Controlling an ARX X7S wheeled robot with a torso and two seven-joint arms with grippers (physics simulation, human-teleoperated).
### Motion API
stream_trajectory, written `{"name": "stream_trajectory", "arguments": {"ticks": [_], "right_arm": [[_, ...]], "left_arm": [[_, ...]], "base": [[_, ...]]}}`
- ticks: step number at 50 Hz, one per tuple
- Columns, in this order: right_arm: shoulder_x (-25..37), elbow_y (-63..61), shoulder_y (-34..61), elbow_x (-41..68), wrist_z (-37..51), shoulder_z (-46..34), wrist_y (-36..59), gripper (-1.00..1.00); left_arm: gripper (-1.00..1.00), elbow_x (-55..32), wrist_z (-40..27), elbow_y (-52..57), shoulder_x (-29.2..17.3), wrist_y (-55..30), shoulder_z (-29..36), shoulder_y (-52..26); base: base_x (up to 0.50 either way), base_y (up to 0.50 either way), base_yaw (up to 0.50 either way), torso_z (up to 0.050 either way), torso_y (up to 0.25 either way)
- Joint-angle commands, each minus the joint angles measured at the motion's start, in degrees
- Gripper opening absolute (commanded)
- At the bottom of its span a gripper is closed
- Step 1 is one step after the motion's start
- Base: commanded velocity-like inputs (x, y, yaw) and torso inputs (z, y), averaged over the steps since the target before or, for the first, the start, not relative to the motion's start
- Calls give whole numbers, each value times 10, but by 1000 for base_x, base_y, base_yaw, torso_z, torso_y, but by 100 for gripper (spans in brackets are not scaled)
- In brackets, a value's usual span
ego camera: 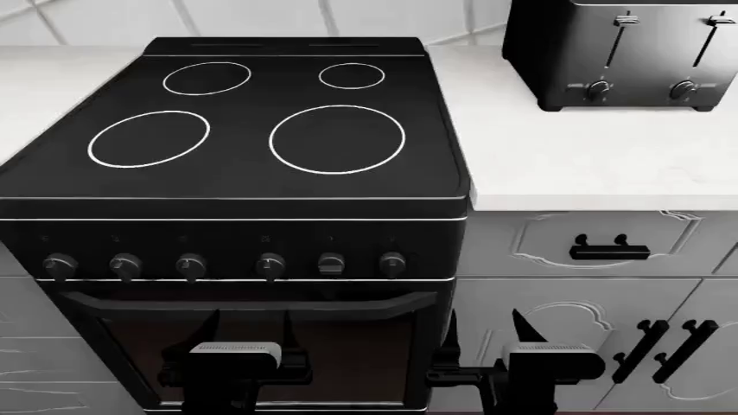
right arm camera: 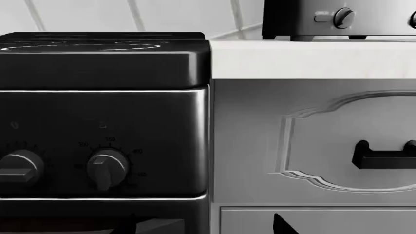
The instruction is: Close the microwave door
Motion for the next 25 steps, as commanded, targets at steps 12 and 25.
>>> {"name": "stream_trajectory", "arguments": {"ticks": [12,25], "right_arm": [[26,-4,1,33,31,-31,12,100],[39,10,2,30,53,-48,-30,100]], "left_arm": [[100,-12,-38,1,-29,-1,35,-1],[100,-23,-77,-2,-32,14,38,1]], "base": [[0,0,0,0,0],[0,0,0,0,0]]}}
